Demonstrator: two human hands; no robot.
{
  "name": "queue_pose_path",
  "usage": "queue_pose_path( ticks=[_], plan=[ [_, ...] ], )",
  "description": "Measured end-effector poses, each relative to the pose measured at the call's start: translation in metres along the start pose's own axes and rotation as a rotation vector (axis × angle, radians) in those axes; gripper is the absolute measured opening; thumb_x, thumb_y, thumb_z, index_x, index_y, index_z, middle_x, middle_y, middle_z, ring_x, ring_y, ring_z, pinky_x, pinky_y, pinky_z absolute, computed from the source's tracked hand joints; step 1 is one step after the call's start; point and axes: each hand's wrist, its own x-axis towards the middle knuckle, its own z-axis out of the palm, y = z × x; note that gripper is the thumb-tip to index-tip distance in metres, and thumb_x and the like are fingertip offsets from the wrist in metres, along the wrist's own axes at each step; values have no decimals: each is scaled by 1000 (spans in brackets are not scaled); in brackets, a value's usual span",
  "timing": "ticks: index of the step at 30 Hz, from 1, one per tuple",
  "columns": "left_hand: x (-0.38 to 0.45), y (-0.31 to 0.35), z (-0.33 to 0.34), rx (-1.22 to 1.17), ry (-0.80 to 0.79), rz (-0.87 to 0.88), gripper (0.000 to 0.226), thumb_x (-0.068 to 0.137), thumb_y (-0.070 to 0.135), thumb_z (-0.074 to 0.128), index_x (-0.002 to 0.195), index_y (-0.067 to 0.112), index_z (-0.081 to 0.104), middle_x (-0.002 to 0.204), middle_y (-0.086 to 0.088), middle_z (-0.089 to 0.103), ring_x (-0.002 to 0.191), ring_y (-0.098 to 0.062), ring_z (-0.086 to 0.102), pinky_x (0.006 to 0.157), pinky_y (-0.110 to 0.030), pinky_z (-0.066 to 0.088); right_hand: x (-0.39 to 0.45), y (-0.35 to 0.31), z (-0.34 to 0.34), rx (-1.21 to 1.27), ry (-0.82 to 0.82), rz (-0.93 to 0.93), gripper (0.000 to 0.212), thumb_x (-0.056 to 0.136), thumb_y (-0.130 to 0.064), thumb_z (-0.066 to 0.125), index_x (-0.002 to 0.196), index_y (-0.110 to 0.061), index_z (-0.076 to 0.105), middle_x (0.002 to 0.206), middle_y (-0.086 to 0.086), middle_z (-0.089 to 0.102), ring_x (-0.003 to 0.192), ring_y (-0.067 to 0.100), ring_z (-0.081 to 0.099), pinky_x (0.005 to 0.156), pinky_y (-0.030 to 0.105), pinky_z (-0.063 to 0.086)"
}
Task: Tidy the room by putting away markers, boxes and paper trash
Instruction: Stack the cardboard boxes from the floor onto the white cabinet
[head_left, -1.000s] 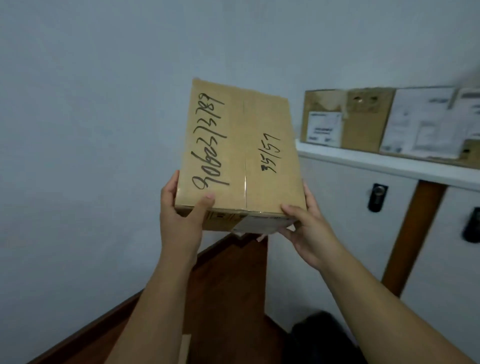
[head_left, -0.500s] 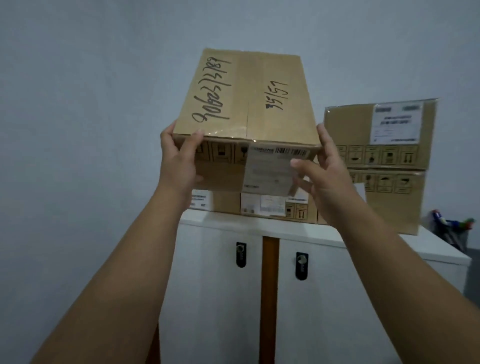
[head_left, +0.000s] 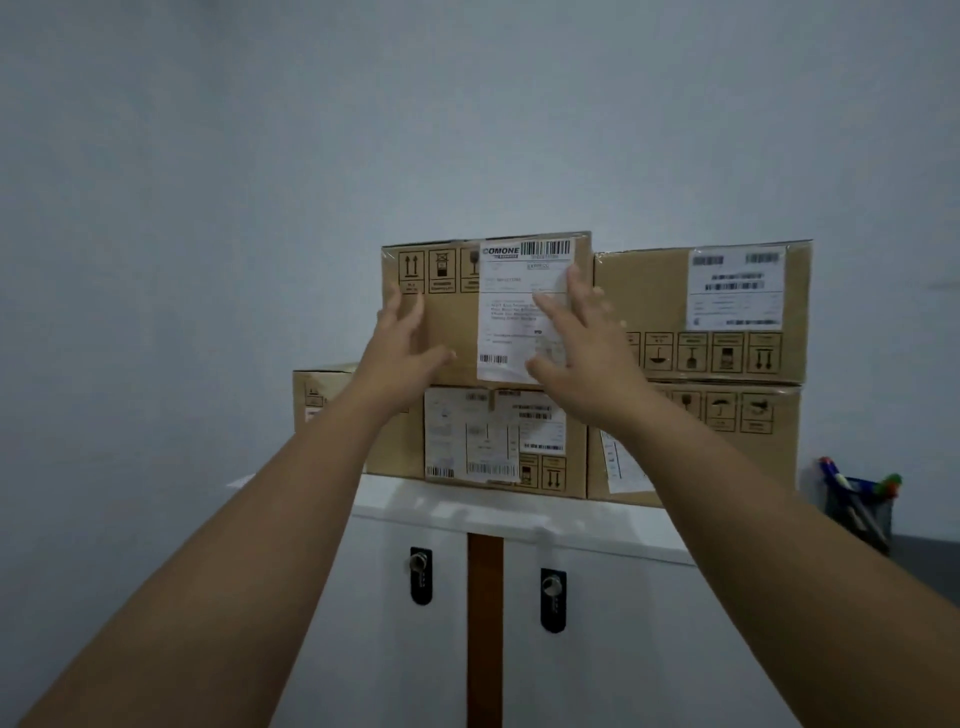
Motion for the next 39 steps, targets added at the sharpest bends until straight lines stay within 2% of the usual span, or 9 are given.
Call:
queue_pose_path(
  ticks=[3,9,13,22,26,30,32,35,39],
  plan=[
    [-2,-19,13,256,-69,62,86,88,34,64,154,39,8,162,13,-12,150,-23,-12,120,-54,3,5,17,21,-224,15,14,61,95,-46,38,150,-36,15,160,-10,-20,148,24,-14,115,52,-8],
    [9,-56,46,584,-287,108,85,89,45,56,150,49,-2,159,15,-25,147,-25,-23,115,-56,-6,20,44,47,-251,14,102,54,97,-44,30,149,-30,23,163,-4,-7,149,26,-2,116,57,2],
    [18,-65,68,631,-337,95,83,90,48,53,153,43,-1,159,12,-23,146,-28,-23,110,-53,-15,24,59,62,-283,-15,135,53,98,-45,23,148,-27,26,163,-3,-5,149,27,-2,116,58,0],
    [18,-65,68,619,-373,91,88,90,46,57,155,34,-1,163,10,-8,149,-27,-14,117,-53,-9,20,57,88,-380,-39,249,63,95,-50,19,152,-23,20,163,1,-5,149,30,-5,113,63,-5],
    [-25,-81,33,521,-297,89,82,89,44,59,154,36,10,164,10,1,150,-21,-10,116,-48,-8,-2,24,104,-244,3,125,58,95,-48,28,149,-27,26,163,4,7,149,28,0,116,59,1],
    [-117,-121,-31,391,-293,-154,71,91,41,61,151,36,22,161,6,19,148,-16,14,120,-41,13,-47,-45,152,32,-129,-24,55,95,-42,41,147,-27,33,162,5,12,148,27,3,119,51,4],
    [-176,-147,-65,336,-264,-348,69,91,38,63,150,33,28,156,5,30,140,-12,30,110,-29,27,-78,-81,185,143,-253,-74,54,95,-42,43,146,-28,34,161,5,12,147,27,3,120,46,5],
    [-273,-192,-120,264,-199,-659,62,92,33,63,147,29,35,148,3,41,125,-8,38,97,-25,31,-134,-132,244,295,-558,-113,57,94,-43,46,148,-31,31,161,6,11,146,26,3,119,41,7],
    [-396,-243,-183,259,-149,-984,52,91,31,65,139,28,46,140,0,49,117,-15,52,89,-26,44,-208,-191,315,403,-971,-78,61,92,-45,50,148,-31,30,159,9,16,145,29,9,118,39,12]
  ],
)
